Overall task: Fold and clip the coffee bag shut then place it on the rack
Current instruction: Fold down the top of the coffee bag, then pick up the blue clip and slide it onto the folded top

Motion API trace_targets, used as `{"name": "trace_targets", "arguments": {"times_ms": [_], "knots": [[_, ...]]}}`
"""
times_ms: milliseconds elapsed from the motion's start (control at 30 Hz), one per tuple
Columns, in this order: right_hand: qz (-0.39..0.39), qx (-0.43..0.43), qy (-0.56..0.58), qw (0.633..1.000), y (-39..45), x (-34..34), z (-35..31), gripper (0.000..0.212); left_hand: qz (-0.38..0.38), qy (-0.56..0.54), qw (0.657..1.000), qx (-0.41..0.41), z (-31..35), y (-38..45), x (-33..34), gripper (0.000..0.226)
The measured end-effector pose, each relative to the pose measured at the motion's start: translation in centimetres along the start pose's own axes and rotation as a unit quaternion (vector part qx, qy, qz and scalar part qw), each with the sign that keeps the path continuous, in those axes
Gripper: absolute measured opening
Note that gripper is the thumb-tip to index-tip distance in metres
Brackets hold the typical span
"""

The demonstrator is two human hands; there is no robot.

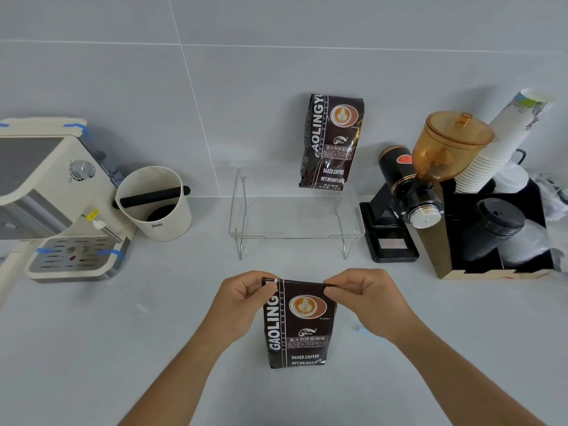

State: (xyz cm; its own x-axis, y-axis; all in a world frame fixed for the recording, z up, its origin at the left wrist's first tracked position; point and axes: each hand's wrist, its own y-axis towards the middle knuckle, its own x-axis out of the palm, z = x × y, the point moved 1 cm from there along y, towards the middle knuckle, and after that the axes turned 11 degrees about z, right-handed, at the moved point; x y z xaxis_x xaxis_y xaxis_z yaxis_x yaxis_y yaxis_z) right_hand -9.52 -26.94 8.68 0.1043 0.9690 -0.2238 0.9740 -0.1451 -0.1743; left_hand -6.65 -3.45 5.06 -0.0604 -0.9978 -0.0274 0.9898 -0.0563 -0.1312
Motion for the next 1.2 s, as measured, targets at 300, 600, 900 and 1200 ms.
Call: {"name": "trace_targets", "arguments": {"times_ms": [300,600,900,1200], "knots": [[0.133,0.047,-0.141,0.980,0.5,-6.2,4.9,0.021,0.022,0.025,0.999,-0.005,0.5,0.1,0.6,0.025],[0.181,0.154,-0.384,0.892,-0.4,-12.4,15.1,0.022,0.048,0.049,0.998,0.004,0.6,0.1,0.9,0.026],[0.169,0.205,-0.402,0.876,0.0,-12.3,17.2,0.015,0.050,0.045,0.998,-0.007,0.7,-0.4,0.8,0.030],[0.175,0.219,-0.331,0.901,-0.4,-12.3,16.3,0.022,0.060,0.028,0.998,-0.014,0.3,-0.9,0.4,0.025]]}}
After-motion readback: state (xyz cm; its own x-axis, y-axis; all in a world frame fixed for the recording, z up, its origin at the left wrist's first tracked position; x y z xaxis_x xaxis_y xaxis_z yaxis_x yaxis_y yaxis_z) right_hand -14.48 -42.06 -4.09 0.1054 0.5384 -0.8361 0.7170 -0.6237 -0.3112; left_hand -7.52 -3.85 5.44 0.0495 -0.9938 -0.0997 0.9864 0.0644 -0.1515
